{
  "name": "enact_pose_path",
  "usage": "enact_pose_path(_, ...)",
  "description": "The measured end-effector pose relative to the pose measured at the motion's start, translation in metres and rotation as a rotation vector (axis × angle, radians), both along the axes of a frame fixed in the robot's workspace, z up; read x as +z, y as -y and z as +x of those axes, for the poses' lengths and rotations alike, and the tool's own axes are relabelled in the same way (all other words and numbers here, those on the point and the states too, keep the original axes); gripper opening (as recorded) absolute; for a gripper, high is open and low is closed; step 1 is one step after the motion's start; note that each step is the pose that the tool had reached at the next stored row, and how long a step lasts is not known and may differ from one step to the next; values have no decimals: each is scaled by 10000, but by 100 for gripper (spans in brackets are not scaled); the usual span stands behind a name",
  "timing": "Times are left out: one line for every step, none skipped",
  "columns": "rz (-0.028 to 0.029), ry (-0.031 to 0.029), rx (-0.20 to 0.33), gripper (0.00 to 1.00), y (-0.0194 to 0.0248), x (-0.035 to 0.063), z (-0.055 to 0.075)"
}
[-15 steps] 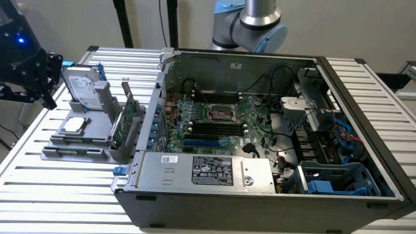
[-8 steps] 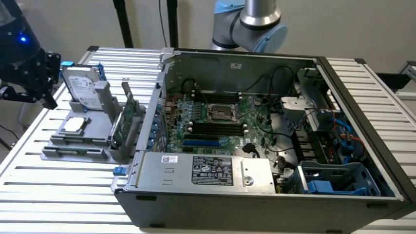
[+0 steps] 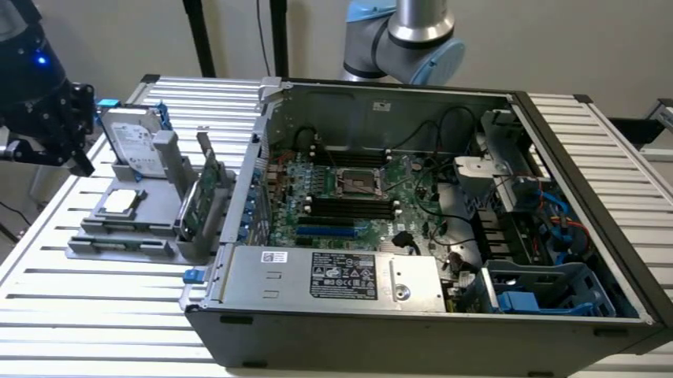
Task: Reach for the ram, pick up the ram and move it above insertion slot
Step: 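Pick up the ram and move it above insertion slot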
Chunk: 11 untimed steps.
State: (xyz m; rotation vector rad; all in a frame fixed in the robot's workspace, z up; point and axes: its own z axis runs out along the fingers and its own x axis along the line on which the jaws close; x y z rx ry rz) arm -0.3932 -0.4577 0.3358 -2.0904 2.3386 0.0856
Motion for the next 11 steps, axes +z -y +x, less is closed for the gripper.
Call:
enact_pose_path(0, 9, 196, 11, 0, 1, 0)
enact_pose_path(0, 19, 371, 11, 0, 0, 0)
enact_pose_path(1, 31, 555, 11, 0, 0, 0)
enact_pose_path(0, 49, 729, 11, 0, -1, 0)
enact_pose_path(-1, 73, 895, 11, 0, 0, 0)
enact_pose_path(-2, 103, 1051, 11, 0, 1, 0)
enact_pose_path(-4, 141, 1200, 11, -1, 1, 0)
enact_pose_path(-6, 196, 1331, 11, -1, 1, 0)
enact_pose_path(-7, 241, 1409, 11, 0, 0, 0)
enact_pose_path(-7, 243, 1416, 11, 0, 0, 0)
enact_pose_path(-7, 244, 1417, 11, 0, 0, 0)
